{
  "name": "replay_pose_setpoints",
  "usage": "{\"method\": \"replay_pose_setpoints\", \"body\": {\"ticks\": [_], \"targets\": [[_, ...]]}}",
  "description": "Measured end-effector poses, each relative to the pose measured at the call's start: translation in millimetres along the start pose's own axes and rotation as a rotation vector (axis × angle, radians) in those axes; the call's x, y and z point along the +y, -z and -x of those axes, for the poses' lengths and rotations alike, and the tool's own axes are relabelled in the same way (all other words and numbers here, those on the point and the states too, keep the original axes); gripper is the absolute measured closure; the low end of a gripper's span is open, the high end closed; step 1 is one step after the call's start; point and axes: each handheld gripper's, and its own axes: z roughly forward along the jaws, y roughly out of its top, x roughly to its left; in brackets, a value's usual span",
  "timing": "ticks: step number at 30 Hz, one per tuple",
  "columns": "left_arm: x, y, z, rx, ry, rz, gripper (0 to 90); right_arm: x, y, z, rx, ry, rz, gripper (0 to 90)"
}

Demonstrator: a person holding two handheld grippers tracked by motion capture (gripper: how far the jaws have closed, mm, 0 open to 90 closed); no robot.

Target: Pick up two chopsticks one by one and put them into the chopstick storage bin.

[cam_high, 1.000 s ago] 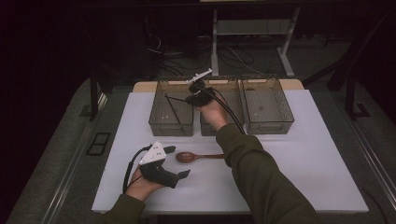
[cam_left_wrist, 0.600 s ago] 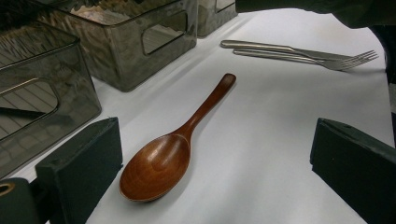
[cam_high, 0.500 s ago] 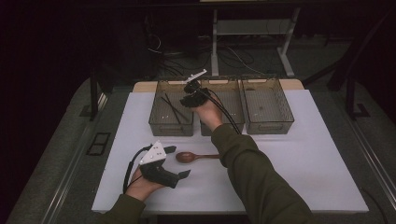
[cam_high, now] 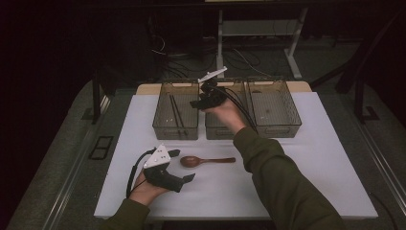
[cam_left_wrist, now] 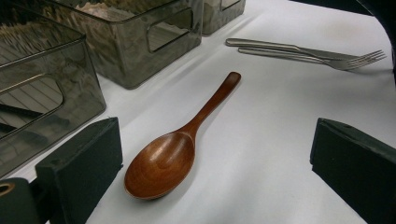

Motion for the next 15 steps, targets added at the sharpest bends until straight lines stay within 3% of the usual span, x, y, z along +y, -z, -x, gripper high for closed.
{"method": "replay_pose_setpoints", "body": {"ticks": [15], "targets": [[-2.5,2.0,-1.4,-0.002,0.003,0.003,1.2,-30.2,43.0,7.2,0.03,0.049,0.02,33.0]]}}
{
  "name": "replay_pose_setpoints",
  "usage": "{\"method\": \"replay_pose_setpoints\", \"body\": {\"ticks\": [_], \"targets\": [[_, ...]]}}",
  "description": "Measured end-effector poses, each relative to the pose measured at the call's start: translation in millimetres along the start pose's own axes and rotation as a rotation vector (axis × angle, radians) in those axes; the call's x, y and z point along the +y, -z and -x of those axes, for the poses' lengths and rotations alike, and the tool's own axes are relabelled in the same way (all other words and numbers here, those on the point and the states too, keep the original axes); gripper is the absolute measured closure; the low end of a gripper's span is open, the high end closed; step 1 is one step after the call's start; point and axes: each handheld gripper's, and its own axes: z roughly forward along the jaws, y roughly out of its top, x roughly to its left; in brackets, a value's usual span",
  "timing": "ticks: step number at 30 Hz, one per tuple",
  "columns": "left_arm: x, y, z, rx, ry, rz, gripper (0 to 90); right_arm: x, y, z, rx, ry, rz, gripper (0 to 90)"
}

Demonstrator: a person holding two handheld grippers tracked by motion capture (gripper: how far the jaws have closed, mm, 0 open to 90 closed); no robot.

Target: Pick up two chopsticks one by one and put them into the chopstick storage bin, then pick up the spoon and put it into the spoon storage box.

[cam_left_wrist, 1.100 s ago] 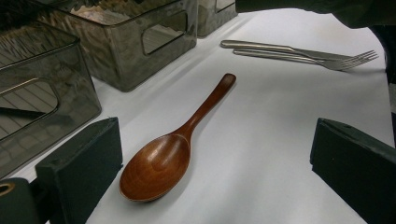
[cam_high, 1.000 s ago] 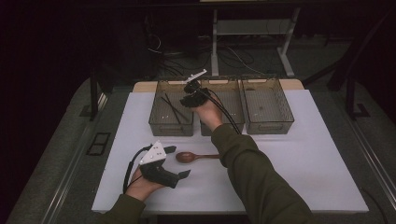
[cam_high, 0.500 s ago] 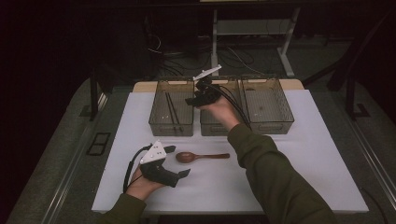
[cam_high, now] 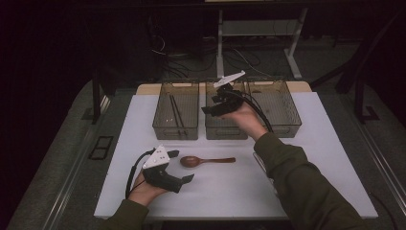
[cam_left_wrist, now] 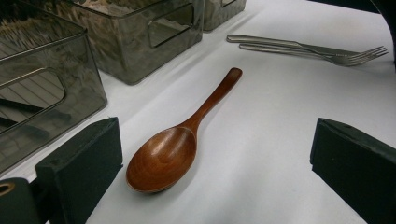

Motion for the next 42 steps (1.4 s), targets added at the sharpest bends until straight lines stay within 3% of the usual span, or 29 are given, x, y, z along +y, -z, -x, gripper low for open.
{"method": "replay_pose_setpoints", "body": {"ticks": [12,26,31,37,42], "targets": [[0.4,-3.3,0.1,-0.007,0.002,-0.004,1.2,-42.1,44.0,6.3,0.047,-0.024,0.035,30.8],[1.9,-4.2,1.5,-0.009,-0.005,-0.008,1.2,-84.0,80.7,13.6,0.048,-0.073,0.092,27.0],[1.4,-3.8,1.0,-0.009,-0.004,-0.008,1.2,-98.6,92.7,14.4,0.018,-0.09,0.108,18.6],[1.3,-3.8,0.3,-0.01,0.001,0.0,1.2,-116.6,110.9,10.4,-0.016,-0.089,0.149,18.6],[2.1,-3.5,2.2,-0.006,-0.009,-0.011,1.2,-133.3,121.0,7.8,-0.014,-0.099,0.148,17.7]]}}
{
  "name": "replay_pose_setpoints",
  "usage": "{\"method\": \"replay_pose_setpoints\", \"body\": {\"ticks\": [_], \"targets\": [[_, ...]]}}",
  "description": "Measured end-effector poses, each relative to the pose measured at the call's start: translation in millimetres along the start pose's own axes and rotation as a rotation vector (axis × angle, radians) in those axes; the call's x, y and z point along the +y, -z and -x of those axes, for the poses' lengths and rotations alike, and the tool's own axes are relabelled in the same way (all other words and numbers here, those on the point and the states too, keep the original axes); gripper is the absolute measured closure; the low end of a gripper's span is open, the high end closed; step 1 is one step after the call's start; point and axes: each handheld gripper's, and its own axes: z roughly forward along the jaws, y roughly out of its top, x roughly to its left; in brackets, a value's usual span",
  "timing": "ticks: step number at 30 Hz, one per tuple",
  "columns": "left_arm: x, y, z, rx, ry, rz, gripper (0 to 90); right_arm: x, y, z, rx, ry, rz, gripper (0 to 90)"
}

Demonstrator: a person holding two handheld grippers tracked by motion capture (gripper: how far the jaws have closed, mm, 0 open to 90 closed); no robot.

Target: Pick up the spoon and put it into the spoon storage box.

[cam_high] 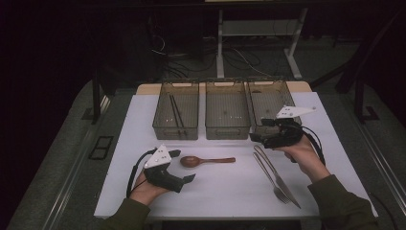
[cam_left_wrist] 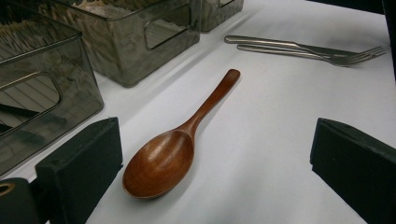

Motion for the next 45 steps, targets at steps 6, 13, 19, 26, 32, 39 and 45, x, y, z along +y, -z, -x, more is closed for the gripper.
{"method": "replay_pose_setpoints", "body": {"ticks": [6,13,19,26,32,39,45], "targets": [[0.3,1.7,1.6,0.005,0.005,0.005,1.2,-17.5,14.5,-0.6,-0.005,-0.005,0.007,17.6],[-0.1,4.2,1.7,0.01,0.008,0.01,1.2,-39.8,23.9,-6.3,-0.029,-0.003,-0.011,17.6],[-0.2,4.2,1.4,0.01,0.006,0.009,1.2,-57.4,32.5,-9.9,-0.049,-0.005,0.006,16.4],[-0.1,4.5,1.7,0.014,0.007,0.011,1.7,-77.6,40.4,-11.7,-0.068,0.005,-0.014,16.4],[0.3,5.3,1.4,0.014,0.002,0.009,4.5,-90.9,49.0,-12.0,-0.088,-0.019,0.002,16.4],[4.2,6.2,-1.6,0.005,0.007,0.02,13.6,-103.3,56.4,-17.1,-0.087,-0.008,-0.018,16.3],[11.9,2.5,-6.0,-0.008,-0.002,0.016,21.0,-104.8,57.1,-16.0,-0.093,-0.018,-0.02,16.4]]}}
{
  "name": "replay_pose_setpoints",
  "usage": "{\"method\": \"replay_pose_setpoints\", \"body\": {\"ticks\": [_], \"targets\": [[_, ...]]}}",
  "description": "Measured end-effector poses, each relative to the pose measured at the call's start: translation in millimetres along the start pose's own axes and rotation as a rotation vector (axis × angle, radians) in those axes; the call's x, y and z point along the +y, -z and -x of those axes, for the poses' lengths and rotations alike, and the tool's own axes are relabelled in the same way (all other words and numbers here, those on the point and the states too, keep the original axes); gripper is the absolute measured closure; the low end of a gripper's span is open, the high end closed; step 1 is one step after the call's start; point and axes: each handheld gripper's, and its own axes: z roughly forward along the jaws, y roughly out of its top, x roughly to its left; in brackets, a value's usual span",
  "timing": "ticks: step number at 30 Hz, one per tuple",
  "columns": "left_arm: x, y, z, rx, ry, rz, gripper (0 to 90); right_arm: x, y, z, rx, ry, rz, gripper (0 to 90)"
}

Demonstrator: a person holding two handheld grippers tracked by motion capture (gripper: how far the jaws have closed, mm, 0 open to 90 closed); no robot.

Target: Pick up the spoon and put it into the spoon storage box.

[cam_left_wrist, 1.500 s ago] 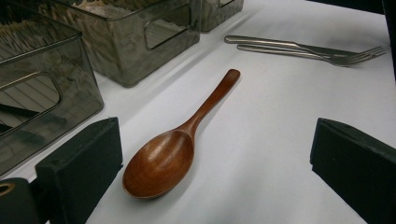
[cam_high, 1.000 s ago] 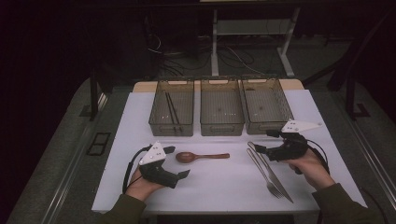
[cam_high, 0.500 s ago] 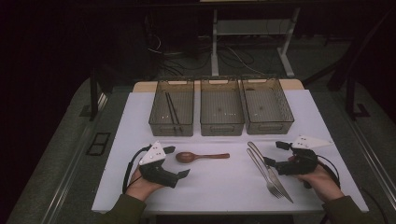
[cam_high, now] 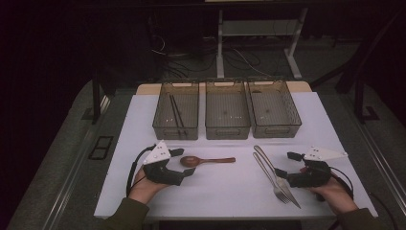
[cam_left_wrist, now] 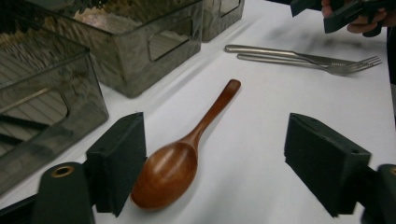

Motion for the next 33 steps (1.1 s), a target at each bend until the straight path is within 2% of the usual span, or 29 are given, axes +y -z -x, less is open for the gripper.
{"method": "replay_pose_setpoints", "body": {"ticks": [7,16,23,26,33], "targets": [[8.9,-7.8,-8.2,-0.024,0.008,0.004,31.7,0.2,1.1,0.6,-0.012,-0.014,-0.002,16.3],[17.4,-24.6,-21.8,-0.036,-0.004,-0.021,44.1,-0.4,1.0,2.0,-0.021,-0.028,0.004,16.4],[18.9,-43.0,-33.6,-0.028,-0.008,-0.076,58.3,-0.8,1.4,2.7,-0.02,-0.035,0.006,16.3],[15.9,-50.7,-38.2,-0.025,-0.014,-0.115,63.9,-0.8,1.2,2.7,-0.019,-0.033,0.005,16.4],[8.4,-55.1,-46.8,-0.037,0.017,-0.161,60.0,-1.6,2.2,2.5,-0.022,-0.021,0.004,16.4]]}}
